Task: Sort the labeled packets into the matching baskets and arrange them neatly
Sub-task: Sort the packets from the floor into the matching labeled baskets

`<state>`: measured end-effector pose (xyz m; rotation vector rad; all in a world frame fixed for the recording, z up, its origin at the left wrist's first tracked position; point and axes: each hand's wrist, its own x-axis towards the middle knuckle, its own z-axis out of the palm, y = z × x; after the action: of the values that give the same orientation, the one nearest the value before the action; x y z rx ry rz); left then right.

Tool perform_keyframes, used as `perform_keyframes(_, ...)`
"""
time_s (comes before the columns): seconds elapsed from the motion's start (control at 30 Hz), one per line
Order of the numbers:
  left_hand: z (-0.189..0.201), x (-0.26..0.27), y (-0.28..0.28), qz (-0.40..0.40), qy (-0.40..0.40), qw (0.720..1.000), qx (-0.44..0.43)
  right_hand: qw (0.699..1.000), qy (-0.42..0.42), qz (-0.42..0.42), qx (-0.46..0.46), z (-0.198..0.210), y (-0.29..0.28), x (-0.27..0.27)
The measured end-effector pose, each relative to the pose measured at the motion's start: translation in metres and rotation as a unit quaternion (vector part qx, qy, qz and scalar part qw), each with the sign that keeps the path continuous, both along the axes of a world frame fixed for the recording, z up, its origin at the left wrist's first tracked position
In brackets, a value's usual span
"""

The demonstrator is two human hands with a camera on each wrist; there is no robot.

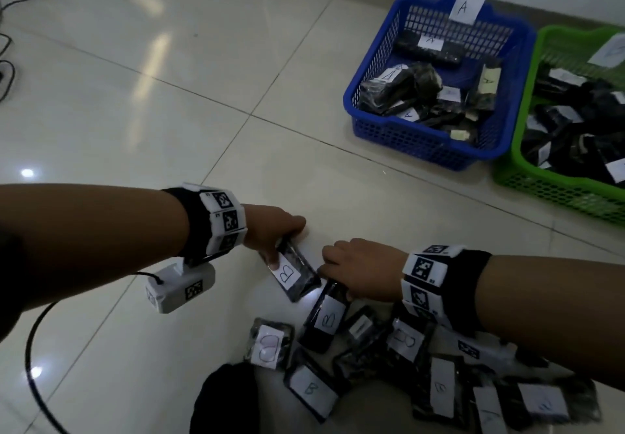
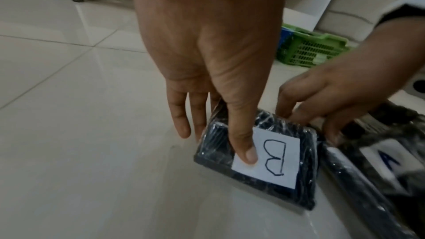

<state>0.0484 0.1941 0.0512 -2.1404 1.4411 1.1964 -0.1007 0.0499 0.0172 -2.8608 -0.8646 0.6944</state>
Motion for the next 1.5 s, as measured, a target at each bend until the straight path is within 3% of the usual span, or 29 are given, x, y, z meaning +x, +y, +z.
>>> perform_keyframes(0.27, 0.006, 0.008, -0.028, 0.102, 0.048, 0.989, -0.09, 0.993, -0.028, -0.111, -0.02, 0.02, -0.069, 0.011)
perform_keyframes(0.4, 0.023, 0.007, -0.063, 0.137, 0.061, 0.975, -0.164, 0.982, -0.095, -0.161, -0.028, 0.051, -0.124, 0.007)
perform_keyframes(0.53, 0.048, 0.012, -0.109, 0.166, 0.07, 0.955, -0.233, 0.952, -0.166, -0.255, -0.033, 0.085, -0.174, -0.02)
perform_keyframes(0.6, 0.063, 0.01, -0.136, 0.178, 0.075, 0.94, -0.282, 0.922, -0.213, -0.321, -0.043, 0.102, -0.203, -0.034)
perform_keyframes(0.7, 0.083, -0.004, -0.181, 0.194, 0.079, 0.888, -0.409, 0.849, -0.28, -0.448, -0.035, 0.122, -0.247, -0.057)
perform_keyframes(0.8, 0.095, -0.031, -0.234, 0.253, 0.09, 0.833, -0.485, 0.731, -0.348, -0.587, 0.02, 0.137, -0.285, -0.081)
perform_keyframes(0.93, 0.089, -0.061, -0.299, 0.355, 0.151, 0.78, -0.494, 0.532, -0.381, -0.743, 0.14, 0.141, -0.315, -0.102)
perform_keyframes(1.0, 0.082, -0.075, -0.323, 0.395, 0.174, 0.756, -0.492, 0.473, -0.375, -0.781, 0.162, 0.134, -0.322, -0.112)
perform_keyframes(1.07, 0.068, -0.086, -0.34, 0.419, 0.173, 0.743, -0.493, 0.459, -0.366, -0.794, 0.158, 0.127, -0.328, -0.122)
perform_keyframes(1.23, 0.036, -0.099, -0.358, 0.415, 0.075, 0.782, -0.459, 0.471, -0.316, -0.811, 0.142, 0.121, -0.339, -0.142)
perform_keyframes(1.5, 0.027, -0.098, -0.379, 0.4, 0.065, 0.765, -0.5, 0.436, -0.312, -0.824, 0.183, 0.107, -0.347, -0.151)
